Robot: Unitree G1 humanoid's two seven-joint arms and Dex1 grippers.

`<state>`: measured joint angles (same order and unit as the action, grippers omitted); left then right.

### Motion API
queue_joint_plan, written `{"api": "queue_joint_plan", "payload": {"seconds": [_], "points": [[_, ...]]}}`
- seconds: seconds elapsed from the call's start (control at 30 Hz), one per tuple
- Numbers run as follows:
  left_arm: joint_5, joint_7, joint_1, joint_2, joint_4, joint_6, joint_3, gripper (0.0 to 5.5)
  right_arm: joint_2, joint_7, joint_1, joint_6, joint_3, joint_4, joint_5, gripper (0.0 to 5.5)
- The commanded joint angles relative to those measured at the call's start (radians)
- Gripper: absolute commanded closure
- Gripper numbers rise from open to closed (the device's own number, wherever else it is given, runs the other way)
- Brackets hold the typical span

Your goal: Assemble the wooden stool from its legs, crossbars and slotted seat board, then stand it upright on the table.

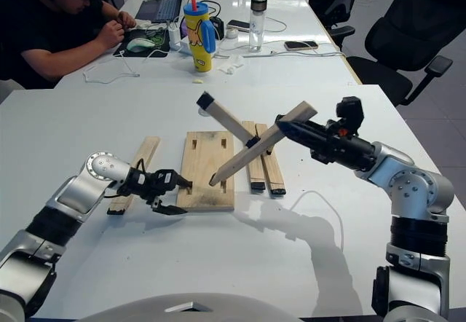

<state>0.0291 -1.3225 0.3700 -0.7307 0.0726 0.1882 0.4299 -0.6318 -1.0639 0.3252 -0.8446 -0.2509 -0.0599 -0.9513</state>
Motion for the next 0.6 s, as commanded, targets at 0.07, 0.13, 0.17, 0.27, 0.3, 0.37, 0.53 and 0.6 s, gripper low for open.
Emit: {"api": "queue_joint_plan", "payload": {"seconds": [0.07,0.13,0.17,0.27,0.3,0.37,0.53,0.6], "points": [[-0.126,-0.023,-0.216,-0.071,0.093,0.138,0.171,1.78,-0.077,-0.137,0.072,0.085,0.097,0.005,0.105,3.35],[-0.126,-0.012,-0.214,-0.062,0.1,0.14,0.173,1.78,-0.095,-0.179,0.1,0.088,0.126,0.025,0.125,3.35],[-0.126,-0.008,-0.214,-0.059,0.102,0.139,0.175,1.78,-0.099,-0.197,0.115,0.091,0.139,0.038,0.137,3.35],[-0.114,0.009,-0.216,-0.052,0.108,0.14,0.165,1.78,-0.108,-0.264,0.178,0.132,0.209,0.099,0.209,3.35],[-0.104,0.015,-0.22,-0.049,0.107,0.145,0.159,1.78,-0.099,-0.28,0.211,0.155,0.232,0.133,0.236,3.35],[-0.098,0.018,-0.221,-0.048,0.108,0.147,0.156,1.78,-0.082,-0.307,0.254,0.18,0.264,0.17,0.266,3.35],[-0.112,0.016,-0.214,-0.043,0.121,0.13,0.184,1.78,-0.065,-0.343,0.278,0.238,0.313,0.209,0.326,3.35],[-0.114,0.016,-0.212,-0.04,0.122,0.129,0.189,1.78,-0.074,-0.355,0.283,0.269,0.336,0.216,0.361,3.35]]}}
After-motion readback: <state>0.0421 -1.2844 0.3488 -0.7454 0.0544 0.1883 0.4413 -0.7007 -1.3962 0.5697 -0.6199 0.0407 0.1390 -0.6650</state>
